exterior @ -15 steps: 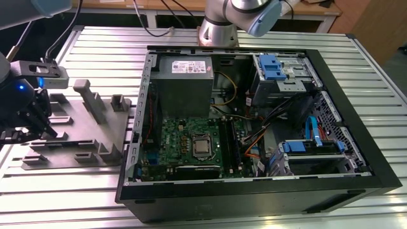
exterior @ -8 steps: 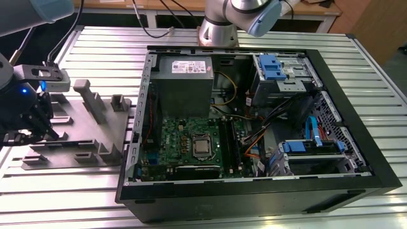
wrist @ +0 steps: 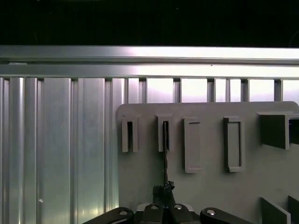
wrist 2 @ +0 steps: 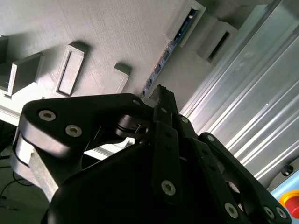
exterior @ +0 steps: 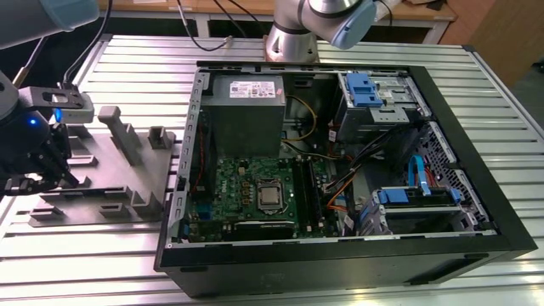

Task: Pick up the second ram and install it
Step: 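Pick up the second ram and move it above second insertion slot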

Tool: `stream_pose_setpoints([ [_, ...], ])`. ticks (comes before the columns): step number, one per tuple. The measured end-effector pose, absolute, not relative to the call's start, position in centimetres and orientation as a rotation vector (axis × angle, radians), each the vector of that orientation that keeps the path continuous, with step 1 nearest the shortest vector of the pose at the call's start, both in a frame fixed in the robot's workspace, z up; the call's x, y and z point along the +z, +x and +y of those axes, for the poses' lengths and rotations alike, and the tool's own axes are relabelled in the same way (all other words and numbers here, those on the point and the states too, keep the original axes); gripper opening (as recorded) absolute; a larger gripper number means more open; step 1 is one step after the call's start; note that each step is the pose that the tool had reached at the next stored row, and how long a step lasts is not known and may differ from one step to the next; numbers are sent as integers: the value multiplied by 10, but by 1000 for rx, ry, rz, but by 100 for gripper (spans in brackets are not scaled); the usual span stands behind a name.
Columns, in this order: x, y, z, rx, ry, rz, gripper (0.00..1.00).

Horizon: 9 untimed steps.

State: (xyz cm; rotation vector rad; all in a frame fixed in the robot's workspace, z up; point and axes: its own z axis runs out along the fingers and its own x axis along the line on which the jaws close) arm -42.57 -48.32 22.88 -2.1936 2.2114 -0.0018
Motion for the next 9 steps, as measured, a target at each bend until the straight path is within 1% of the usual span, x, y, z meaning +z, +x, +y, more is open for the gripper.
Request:
stream_pose_setpoints([
  [1,229,-426,-483,-2,-2194,2211,11],
  [4,229,-426,-483,-2,-2194,2211,29],
  [6,229,-426,-483,-2,-2194,2211,29],
  [7,228,-426,-483,-2,-2194,2211,36],
  [9,228,-426,-483,-2,-2193,2211,36],
])
